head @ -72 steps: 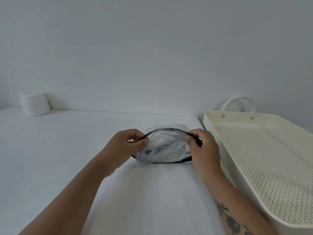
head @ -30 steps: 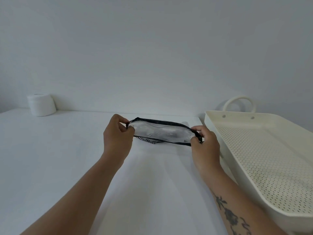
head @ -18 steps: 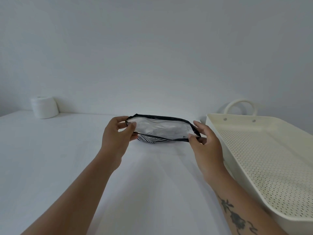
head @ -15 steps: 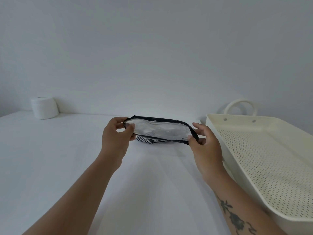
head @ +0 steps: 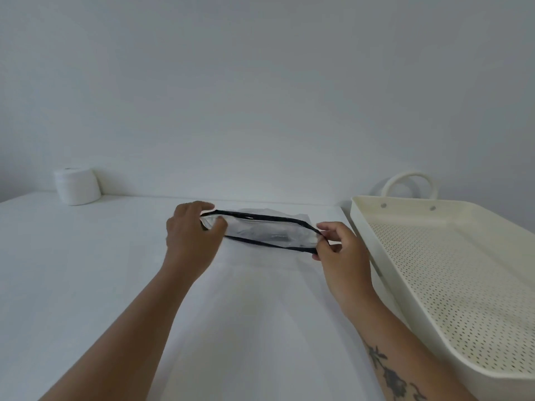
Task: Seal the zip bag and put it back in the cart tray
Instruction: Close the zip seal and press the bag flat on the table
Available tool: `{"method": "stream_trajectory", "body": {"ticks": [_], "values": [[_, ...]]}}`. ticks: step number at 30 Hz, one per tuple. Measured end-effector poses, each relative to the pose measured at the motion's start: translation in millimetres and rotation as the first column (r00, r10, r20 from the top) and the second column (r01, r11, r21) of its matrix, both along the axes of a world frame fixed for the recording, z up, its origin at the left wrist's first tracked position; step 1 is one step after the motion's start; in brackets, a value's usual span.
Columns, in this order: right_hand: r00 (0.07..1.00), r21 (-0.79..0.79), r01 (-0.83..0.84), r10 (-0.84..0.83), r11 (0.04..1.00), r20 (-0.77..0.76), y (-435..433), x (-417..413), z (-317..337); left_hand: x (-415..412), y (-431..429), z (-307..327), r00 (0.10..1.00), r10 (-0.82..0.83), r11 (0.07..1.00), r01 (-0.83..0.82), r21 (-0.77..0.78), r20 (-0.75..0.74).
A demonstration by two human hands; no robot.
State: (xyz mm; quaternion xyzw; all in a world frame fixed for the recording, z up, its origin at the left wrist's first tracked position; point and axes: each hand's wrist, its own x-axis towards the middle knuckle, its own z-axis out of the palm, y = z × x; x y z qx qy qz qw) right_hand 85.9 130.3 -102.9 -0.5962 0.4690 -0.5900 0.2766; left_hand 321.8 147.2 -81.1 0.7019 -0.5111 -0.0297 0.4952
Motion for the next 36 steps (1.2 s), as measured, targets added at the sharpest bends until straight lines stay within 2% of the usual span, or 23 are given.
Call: {"method": "stream_trajectory", "body": {"ticks": [3,5,8,11,18,21,24,28,36], "values": [[0.999,0.003,-0.012,0.012,1.000,0.049,1.9,0.2,2.6,-14.9,9.5,0.1,0.935,-0.060,0.997,0.075,-0.031,0.348],[0.998,0.019,-0.038,0.037,0.999,0.047,3.3,1.0,3.7,-23.2,13.5,-0.4,0.865,-0.140,0.981,0.186,-0.050,0.482],[0.996,0.034,-0.070,0.068,0.997,0.066,4.3,1.5,6.3,-31.5,14.1,-0.5,0.785,-0.222,0.957,0.290,-0.026,0.579],[0.993,0.052,-0.099,0.095,0.994,0.074,4.1,1.3,8.3,-36.8,11.5,-2.5,0.758,-0.242,0.938,0.342,-0.052,0.606],[0.981,0.068,-0.169,0.161,0.983,0.108,4.8,1.7,10.5,-40.7,7.4,-4.0,0.794,-0.265,0.911,0.392,-0.128,0.547],[0.960,0.083,-0.262,0.251,0.961,0.128,5.3,-0.6,10.8,-40.5,7.0,-3.7,0.845,-0.293,0.904,0.397,-0.157,0.447],[0.940,0.165,-0.341,0.336,0.925,0.059,5.6,-2.6,9.4,-36.5,6.5,-1.6,0.875,-0.350,0.896,0.417,-0.155,0.333],[0.945,0.189,-0.308,0.323,0.932,-0.054,6.9,1.7,6.2,-31.3,9.4,3.0,0.876,-0.451,0.883,0.466,-0.057,0.169],[0.970,0.086,-0.236,0.239,0.968,-0.033,8.7,1.5,8.1,-28.6,11.0,7.4,0.840,-0.542,0.840,0.542,-0.032,-0.009]]}}
